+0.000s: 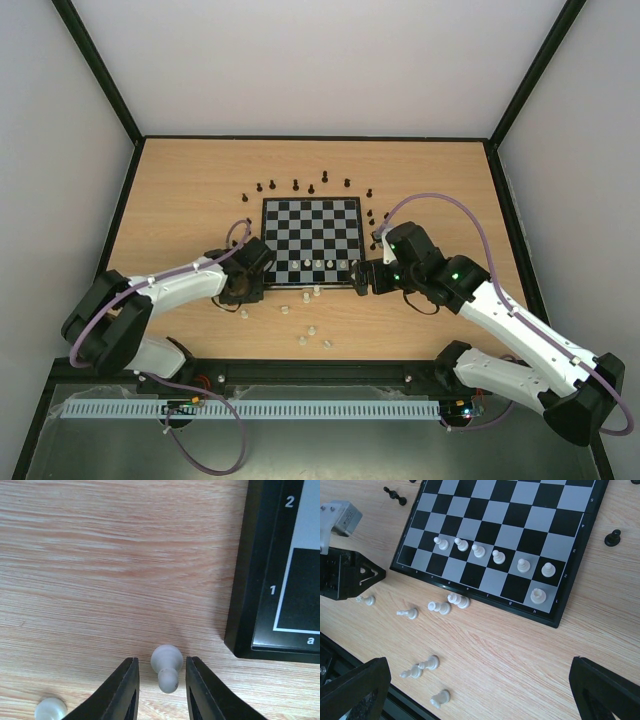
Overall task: Set up the chess pieces on the board
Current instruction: Pick up the chess piece at the center of the board.
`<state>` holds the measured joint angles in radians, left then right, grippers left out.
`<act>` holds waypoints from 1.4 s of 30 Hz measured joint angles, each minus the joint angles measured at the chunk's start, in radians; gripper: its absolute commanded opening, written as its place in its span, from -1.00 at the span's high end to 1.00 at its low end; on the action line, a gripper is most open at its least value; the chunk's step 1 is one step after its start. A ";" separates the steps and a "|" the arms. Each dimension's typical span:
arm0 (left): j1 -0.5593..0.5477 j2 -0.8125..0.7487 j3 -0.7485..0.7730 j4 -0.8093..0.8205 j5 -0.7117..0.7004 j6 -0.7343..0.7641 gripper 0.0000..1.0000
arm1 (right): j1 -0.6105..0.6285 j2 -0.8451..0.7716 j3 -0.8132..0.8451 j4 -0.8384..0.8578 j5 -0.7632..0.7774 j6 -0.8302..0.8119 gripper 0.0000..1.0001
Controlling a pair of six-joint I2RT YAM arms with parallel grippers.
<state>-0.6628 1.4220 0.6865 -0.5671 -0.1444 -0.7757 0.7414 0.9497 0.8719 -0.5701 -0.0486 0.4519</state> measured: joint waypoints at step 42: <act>-0.002 -0.019 0.041 -0.047 -0.003 0.013 0.95 | 0.012 0.000 0.000 0.000 0.000 0.000 -0.97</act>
<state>-0.6651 1.4029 0.7273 -0.6140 -0.1471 -0.7628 0.7532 0.9497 0.8715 -0.5701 -0.0486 0.4519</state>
